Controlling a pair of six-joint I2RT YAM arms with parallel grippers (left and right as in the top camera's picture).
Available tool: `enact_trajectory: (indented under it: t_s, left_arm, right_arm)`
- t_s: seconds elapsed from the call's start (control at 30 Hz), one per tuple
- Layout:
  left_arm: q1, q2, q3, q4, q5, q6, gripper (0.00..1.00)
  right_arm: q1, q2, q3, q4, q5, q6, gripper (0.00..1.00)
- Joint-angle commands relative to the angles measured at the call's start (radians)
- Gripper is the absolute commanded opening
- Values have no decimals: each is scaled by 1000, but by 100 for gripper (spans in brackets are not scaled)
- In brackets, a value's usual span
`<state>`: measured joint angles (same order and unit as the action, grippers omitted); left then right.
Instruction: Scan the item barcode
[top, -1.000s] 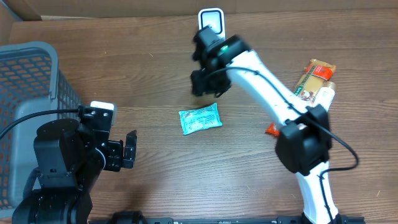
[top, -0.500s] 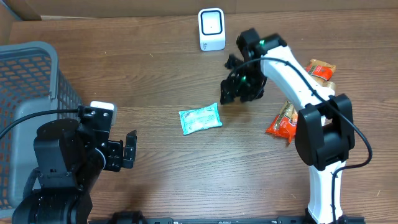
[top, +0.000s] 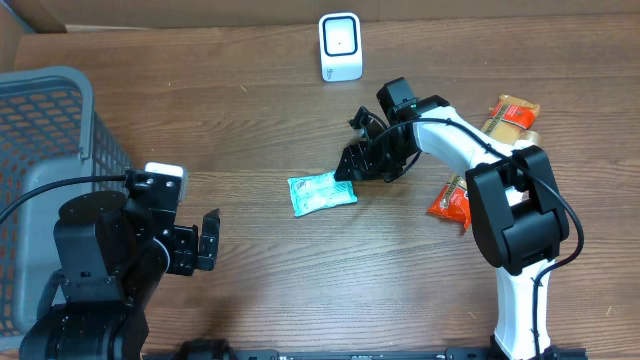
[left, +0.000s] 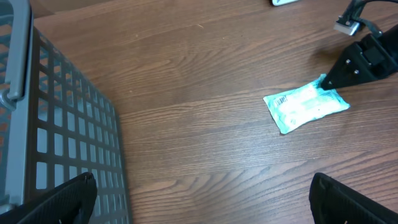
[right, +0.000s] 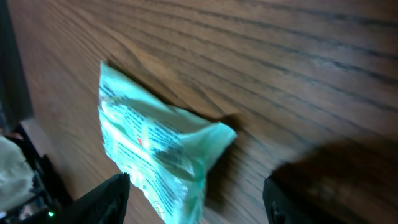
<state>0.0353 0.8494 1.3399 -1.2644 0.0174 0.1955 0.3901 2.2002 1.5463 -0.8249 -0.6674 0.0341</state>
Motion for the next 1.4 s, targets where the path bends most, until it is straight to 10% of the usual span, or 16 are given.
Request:
enact_trajectory:
  t_s: [0.0,0.17,0.4,1.37]
  left_arm:
    - [4,2,3,4,-9,22,100]
    - [4,2,3,4,-9,22,100]
    - [4,2,3,4,-9,22,100]
    - [4,2,3,4,-9,22,100]
  right_arm:
    - [35,39,-23,12,-23,105,67]
    - [72,100,-24,12,-24,196,53]
    - [62,104,-19,16,-30,232,4]
    - [-291,-701,-19,-310,-191,68,4]
